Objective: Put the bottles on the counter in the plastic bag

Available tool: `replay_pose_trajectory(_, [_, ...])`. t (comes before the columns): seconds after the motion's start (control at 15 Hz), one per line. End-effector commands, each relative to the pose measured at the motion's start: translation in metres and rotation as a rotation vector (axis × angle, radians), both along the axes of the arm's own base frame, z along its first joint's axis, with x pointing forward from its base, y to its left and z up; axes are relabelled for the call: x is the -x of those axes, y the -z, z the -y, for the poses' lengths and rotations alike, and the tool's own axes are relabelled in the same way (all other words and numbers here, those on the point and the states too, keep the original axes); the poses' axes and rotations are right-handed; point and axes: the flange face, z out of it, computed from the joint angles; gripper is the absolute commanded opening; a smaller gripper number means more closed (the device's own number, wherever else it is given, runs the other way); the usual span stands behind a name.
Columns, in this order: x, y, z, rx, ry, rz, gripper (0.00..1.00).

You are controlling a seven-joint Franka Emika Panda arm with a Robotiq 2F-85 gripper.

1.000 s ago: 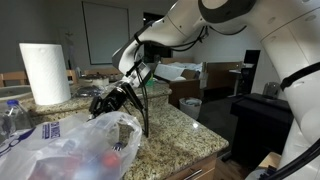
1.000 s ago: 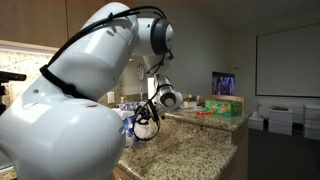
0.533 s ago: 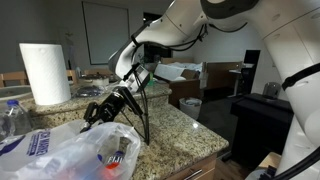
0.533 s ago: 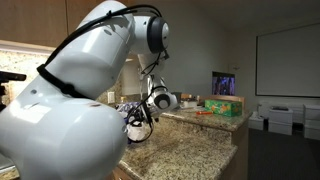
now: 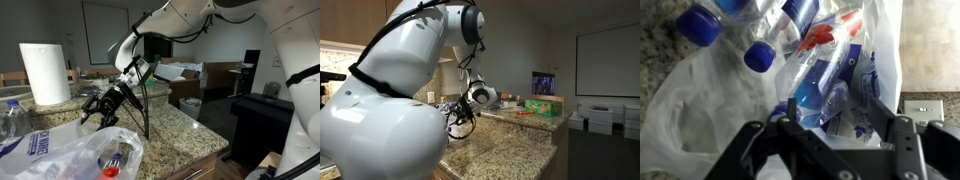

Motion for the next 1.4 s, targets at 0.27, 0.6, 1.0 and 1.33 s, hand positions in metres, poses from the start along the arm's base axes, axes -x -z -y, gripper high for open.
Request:
replay_pose_trajectory(0.27, [0.021, -0.036, 0.052, 0.068, 0.112, 0.086, 1.00])
replay_pose_trajectory(0.6, [0.043, -0.083, 0.078, 0.213, 0.167, 0.236, 1.00])
replay_pose_trajectory(1.0, [0.086, -0.138, 0.139, 0.539, 0.179, 0.298, 1.00])
replay_pose_trajectory(1.33, [0.092, -0.146, 0.171, 0.697, 0.130, 0.313, 1.00])
